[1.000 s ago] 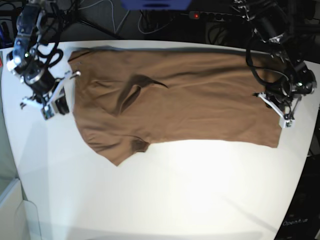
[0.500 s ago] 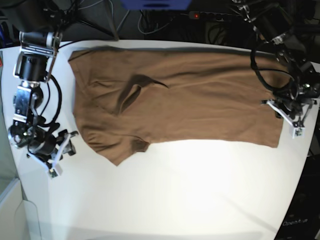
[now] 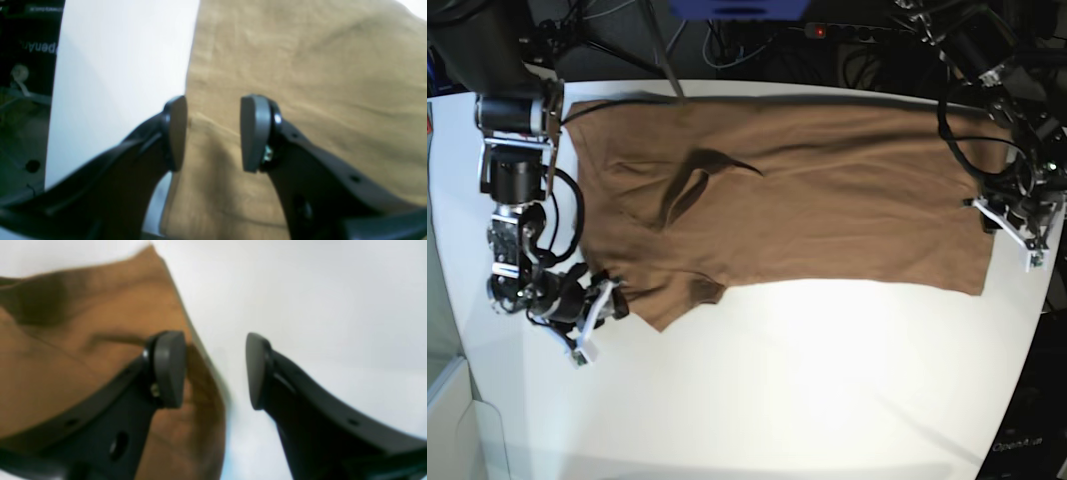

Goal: Fold the T-shirt properly
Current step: 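Move the right gripper to the hem corner and pinch it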

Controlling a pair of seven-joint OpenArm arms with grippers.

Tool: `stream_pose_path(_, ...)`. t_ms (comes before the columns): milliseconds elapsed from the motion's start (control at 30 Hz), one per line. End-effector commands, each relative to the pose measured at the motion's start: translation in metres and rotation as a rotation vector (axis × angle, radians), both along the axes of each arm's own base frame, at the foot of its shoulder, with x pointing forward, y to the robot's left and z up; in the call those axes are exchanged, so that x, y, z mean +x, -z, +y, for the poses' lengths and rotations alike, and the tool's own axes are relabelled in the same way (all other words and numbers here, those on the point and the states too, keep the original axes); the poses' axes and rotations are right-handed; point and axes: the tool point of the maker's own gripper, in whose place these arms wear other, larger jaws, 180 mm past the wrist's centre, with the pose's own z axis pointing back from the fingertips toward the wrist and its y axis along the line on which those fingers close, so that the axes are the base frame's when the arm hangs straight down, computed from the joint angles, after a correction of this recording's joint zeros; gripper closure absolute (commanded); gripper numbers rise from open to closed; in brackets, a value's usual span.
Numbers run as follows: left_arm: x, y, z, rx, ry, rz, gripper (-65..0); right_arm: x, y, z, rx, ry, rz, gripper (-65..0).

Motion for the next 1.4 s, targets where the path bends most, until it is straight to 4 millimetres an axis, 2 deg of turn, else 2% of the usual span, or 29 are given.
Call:
stream_pose_path(0,0.009,-0.014,0.005,0.021,0.004,-0.048,-25.5,0.019,-0.025,-0.002,0.015,0.003,-0.076,-29.6)
stream_pose_path(67,0.008,-0.013,0.006,0.021,0.002,-0.044,-25.5,0.020,-0.025,0.006,0.027,-0.006,-0.084,-29.6)
stream_pose_path(300,0.007,-0.015,0.010,0.032,0.002,-0.041,-25.5,0.018,-0.022,0.009,0.034,-0.007,-0.080,-29.6)
stream_pose_path(533,0.005,-0.014,0.011,0.034,0.002,-0.035,-25.5,0.003,-0.006,0.009,0.036,-0.006,-0.044,-29.6)
stream_pose_path(733,0.005,-0.014,0.011,0.034,0.002,-0.035,-25.5,-0.002,0.000,0.011,0.054,-0.004,-0.054,-28.1)
stream_pose_path(800,0.005,-0.015,0.011,0.037,0.002,-0.038,-25.5,-0.004,0.002,0.011,0.052,-0.005,-0.050,-22.9)
stream_pose_path(867,0.006,-0.016,0.012,0.037,-0.001,-0.042,-25.6,-0.004,0.002,0.011,0.052,-0.005,-0.050,-14.4)
stream_pose_path(933,0.004,-0.019,0.021,0.046,-0.020,-0.044,-25.6,-0.003,0.001,0.011,0.052,-0.005,-0.051,-5.8)
stream_pose_path(1000,0.001,-0.021,0.028,0.047,-0.043,-0.048,-25.8,-0.003,0.001,0.009,0.047,-0.004,-0.051,-2.2)
stream_pose_path(1200,-0.001,-0.028,0.040,0.071,-0.057,-0.060,-25.8,-0.003,0.000,0.002,0.035,0.000,-0.053,-1.5)
stream_pose_path(1367,-0.001,-0.029,0.042,0.075,-0.058,-0.056,-25.8,-0.002,-0.002,-0.002,0.029,0.003,-0.056,-1.5)
